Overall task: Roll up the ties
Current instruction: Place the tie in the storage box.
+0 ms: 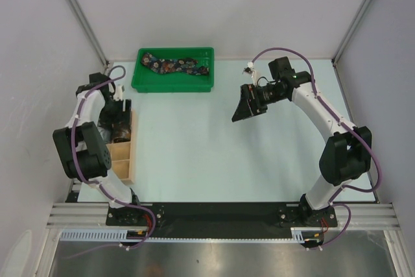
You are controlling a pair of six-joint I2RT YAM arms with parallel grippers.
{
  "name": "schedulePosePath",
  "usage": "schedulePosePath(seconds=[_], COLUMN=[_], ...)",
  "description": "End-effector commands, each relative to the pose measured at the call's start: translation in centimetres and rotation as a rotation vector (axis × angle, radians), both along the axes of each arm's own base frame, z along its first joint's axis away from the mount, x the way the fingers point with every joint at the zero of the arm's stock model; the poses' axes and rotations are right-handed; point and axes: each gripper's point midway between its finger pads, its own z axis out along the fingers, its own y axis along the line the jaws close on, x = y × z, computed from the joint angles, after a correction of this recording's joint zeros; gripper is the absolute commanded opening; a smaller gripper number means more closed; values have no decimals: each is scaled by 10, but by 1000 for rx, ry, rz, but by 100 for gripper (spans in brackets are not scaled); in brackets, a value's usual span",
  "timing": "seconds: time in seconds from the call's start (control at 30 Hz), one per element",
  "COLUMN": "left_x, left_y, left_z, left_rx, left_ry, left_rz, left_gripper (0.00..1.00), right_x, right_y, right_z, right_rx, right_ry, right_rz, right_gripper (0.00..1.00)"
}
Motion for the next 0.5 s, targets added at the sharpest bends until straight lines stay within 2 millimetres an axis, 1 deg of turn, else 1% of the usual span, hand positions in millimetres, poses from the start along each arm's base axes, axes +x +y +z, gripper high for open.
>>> schedulePosePath(seconds=[0.0,0.2,0.33,0.47], left_x=[15,8,2,3], left_y=[-5,-11,-10,-12], left_z=[46,46,27,15], left_rx=[17,-9,-14,-30], left_ry=[-146,-135,-89,-76], left_rz=[-43,-43,-35,-32], left_gripper=[78,74,72,72], right_x=[2,2,2,2], right_y=[3,3,3,1], right_z=[6,7,7,6], right_rx=[27,25,25,20], right_ry=[-7,-17,-14,-15], right_rz=[5,4,3,-1], right_gripper=[100,100,100,100])
